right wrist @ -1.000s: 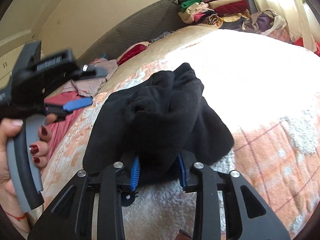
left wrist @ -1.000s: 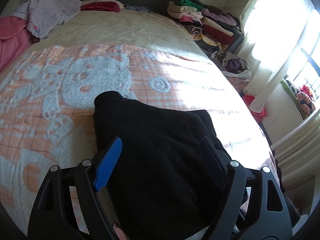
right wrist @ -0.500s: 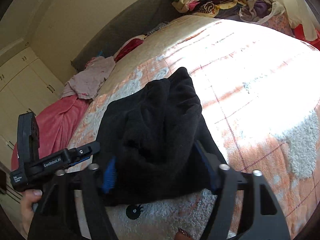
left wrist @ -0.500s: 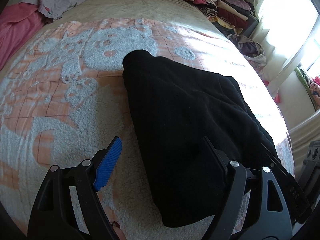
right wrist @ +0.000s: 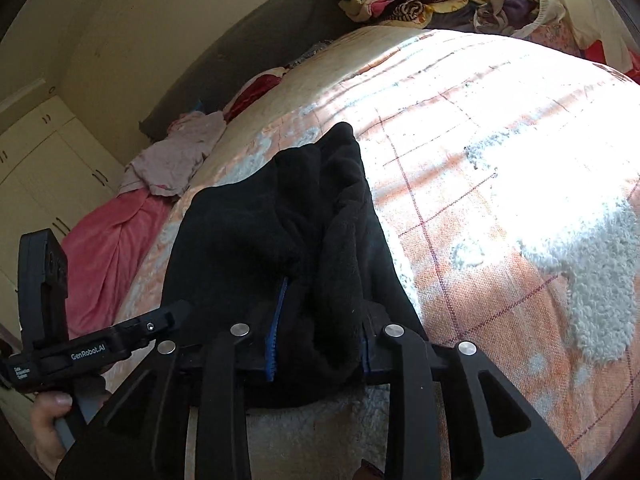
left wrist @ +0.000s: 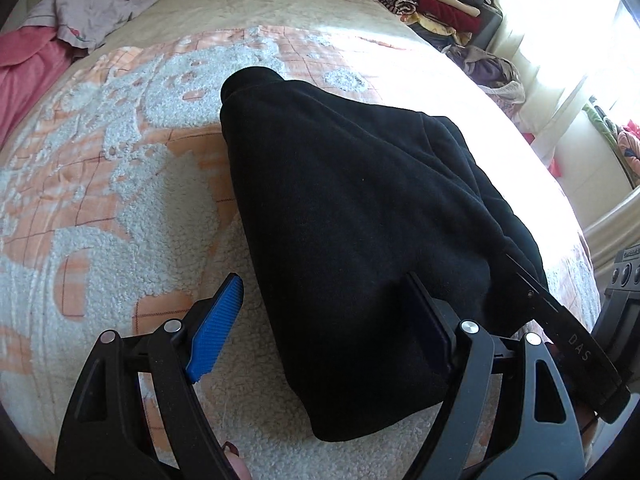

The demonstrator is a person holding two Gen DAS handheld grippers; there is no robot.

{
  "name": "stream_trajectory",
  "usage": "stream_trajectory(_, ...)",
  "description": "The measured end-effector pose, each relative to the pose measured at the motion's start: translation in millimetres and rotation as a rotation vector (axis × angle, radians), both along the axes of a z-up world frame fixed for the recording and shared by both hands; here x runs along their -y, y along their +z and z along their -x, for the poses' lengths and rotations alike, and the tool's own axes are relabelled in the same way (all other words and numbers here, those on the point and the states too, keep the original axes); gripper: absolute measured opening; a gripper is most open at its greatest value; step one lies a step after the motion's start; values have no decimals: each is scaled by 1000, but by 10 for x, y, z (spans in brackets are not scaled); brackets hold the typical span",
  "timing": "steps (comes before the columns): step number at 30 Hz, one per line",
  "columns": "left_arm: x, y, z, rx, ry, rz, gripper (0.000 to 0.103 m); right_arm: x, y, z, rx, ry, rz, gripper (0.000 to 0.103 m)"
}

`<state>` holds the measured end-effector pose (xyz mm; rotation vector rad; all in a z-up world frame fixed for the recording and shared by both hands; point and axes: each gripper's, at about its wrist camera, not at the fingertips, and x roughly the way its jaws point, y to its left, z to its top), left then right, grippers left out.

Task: Fold small clothes
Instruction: 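Lay the folded edge down and open both grippers, then lift both tools away from the folded sweatshirt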

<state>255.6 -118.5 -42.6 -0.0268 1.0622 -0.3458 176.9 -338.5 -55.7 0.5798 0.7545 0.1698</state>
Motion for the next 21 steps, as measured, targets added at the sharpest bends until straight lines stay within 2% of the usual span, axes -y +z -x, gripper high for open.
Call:
stream_trajectory(2, -19, -2, 0, -3, 3, 7, 73, -54, 51, 24, 1, -7, 52, 34)
stream_trajectory(5, -44, -2, 14, -3, 6, 9, 73, -145, 122, 29, 0, -23, 134, 44)
stream_trajectory(6, -52, 0, 24, -2, 8, 11, 73, -161, 135, 42, -1, -31, 162, 52)
stream_trajectory(7, -57, 4, 33, -1, 9, 12, 73, -169, 140, 54, 0, -30, 175, 53)
stream_trajectory(14, -62, 60, 124, 27, 2, 0, 74, -170, 179, 164, 9, -41, 196, 55)
stream_trajectory(17, -61, 108, 192, 47, -4, -3, 74, -172, 254, 252, 31, -67, 234, 67)
stream_trajectory(21, -55, 233, 319, 95, -18, 9, 75, -113, 407, 454, 86, -93, 246, 76)
